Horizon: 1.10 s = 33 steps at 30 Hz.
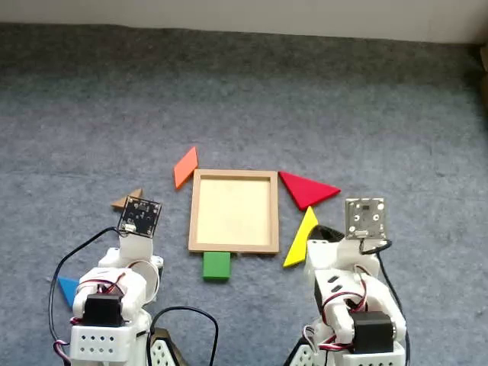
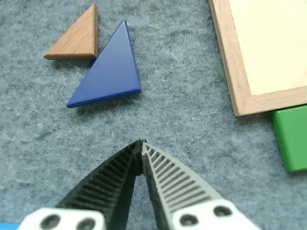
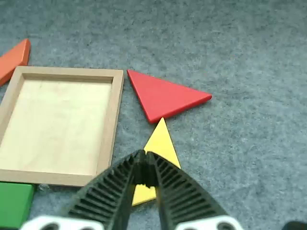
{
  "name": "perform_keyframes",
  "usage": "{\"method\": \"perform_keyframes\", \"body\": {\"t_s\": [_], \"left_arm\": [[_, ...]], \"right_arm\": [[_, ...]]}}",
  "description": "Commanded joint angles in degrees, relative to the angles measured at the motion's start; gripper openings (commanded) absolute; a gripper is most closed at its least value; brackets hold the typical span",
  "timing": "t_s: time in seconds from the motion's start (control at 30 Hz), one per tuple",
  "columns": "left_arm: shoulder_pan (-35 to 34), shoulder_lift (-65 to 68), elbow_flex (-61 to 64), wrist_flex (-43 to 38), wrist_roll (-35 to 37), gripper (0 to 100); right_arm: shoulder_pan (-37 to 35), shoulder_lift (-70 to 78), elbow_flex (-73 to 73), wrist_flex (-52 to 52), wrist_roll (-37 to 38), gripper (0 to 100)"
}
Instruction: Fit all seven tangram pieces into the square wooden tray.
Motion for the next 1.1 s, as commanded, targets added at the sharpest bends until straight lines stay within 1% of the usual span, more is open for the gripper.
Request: {"method": "perform_keyframes", "body": {"t_s": [0.0,0.07,0.23,0.3,0.37,0.5,0.6,0.77,0.83,0.9,0.97,1.07], "left_arm": [[-0.57,-1.89,1.1,0.44,0.44,2],[-0.57,-1.89,1.1,0.44,0.44,2],[-0.57,-1.89,1.1,0.44,0.44,2],[-0.57,-1.89,1.1,0.44,0.44,2],[-0.57,-1.89,1.1,0.44,0.44,2],[-0.57,-1.89,1.1,0.44,0.44,2],[-0.57,-1.89,1.1,0.44,0.44,2],[-0.57,-1.89,1.1,0.44,0.44,2],[-0.57,-1.89,1.1,0.44,0.44,2],[-0.57,-1.89,1.1,0.44,0.44,2],[-0.57,-1.89,1.1,0.44,0.44,2],[-0.57,-1.89,1.1,0.44,0.44,2]], "right_arm": [[0.66,9.45,-7.78,-1.45,-2.46,2.3],[0.66,16.66,-12.26,-1.45,-3.69,2.3],[0.66,34.51,-24.75,-1.45,-3.52,2.6],[0.66,41.01,-29.14,-1.45,-2.11,5.6],[0.66,46.81,-32.48,-1.45,3.69,11.7],[0.75,55.69,-36.7,-1.45,17.67,23.4],[0.57,61.05,-39.52,-2.24,27.08,25.0],[0.4,69.23,-43.91,-3.47,39.3,25.3],[0.31,73.1,-45.58,-3.47,42.55,25.4],[0.31,77.49,-48.13,-3.56,44.22,26.3],[0.31,82.24,-51.38,-3.56,44.4,31.0],[0.22,89.98,-56.13,-3.56,44.22,42.6]]}}
